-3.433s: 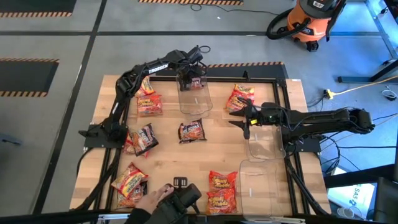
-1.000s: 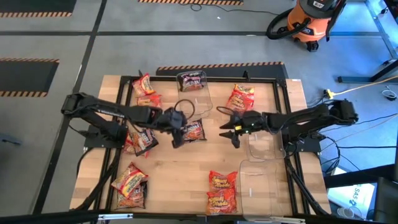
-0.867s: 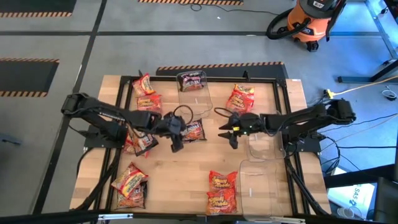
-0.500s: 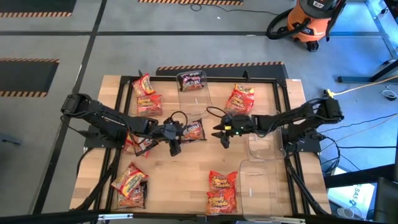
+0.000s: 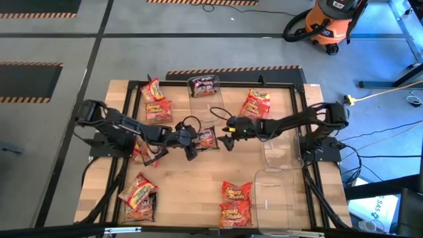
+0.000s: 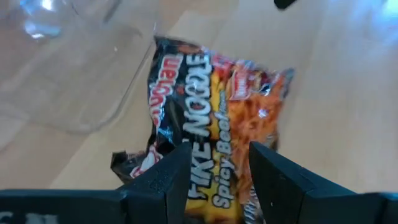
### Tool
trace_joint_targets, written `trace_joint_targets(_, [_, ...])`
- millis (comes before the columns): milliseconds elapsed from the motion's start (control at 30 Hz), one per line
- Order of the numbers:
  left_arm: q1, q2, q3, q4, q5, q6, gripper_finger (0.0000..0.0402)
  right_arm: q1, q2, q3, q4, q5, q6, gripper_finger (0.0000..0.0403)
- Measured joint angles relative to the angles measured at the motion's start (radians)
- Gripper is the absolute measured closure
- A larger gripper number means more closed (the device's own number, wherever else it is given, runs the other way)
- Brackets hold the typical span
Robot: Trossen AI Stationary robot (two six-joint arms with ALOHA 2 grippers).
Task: Sort Maruchan noodles
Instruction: Put the black noodle pack into the top transparent bin
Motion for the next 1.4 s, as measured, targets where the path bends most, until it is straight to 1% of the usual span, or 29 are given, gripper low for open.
trace_joint_targets(200, [-0.007, 0.099, 0.001, 0.057, 0.006, 0.0, 0.0247, -0.02, 0.066, 0.0, 0.024, -0.111, 0.055, 0.0131])
trace_joint_targets(333, [-0.03, 0.148, 0.003, 0.13, -0.003, 0.0, 0.0247, -0.019, 0.109, 0.0, 0.098, -0.173, 0.086, 0.0131])
trace_joint_targets(433, [-0.047, 0.169, 0.003, 0.189, 0.002, 0.004, 0.0247, -0.019, 0.139, 0.0, 0.125, -0.181, 0.11, 0.0131])
trace_joint_targets(700, [-0.077, 0.171, 0.001, 0.211, 0.0, 0.004, 0.0247, -0.019, 0.168, 0.001, 0.151, -0.231, 0.131, 0.0132])
trace_joint_targets(1000, [-0.08, 0.172, 0.0, 0.252, 0.005, 0.008, 0.0247, -0.018, 0.196, 0.002, 0.204, -0.257, 0.163, 0.0132])
trace_joint_targets(1267, [-0.081, 0.173, -0.001, 0.263, 0.016, 0.023, 0.0247, 0.006, 0.239, 0.001, 0.355, -0.33, 0.185, 0.0132])
trace_joint_targets(1400, [-0.081, 0.174, -0.001, 0.279, 0.015, 0.023, 0.0247, 0.017, 0.241, -0.001, 0.405, -0.335, 0.189, 0.0132])
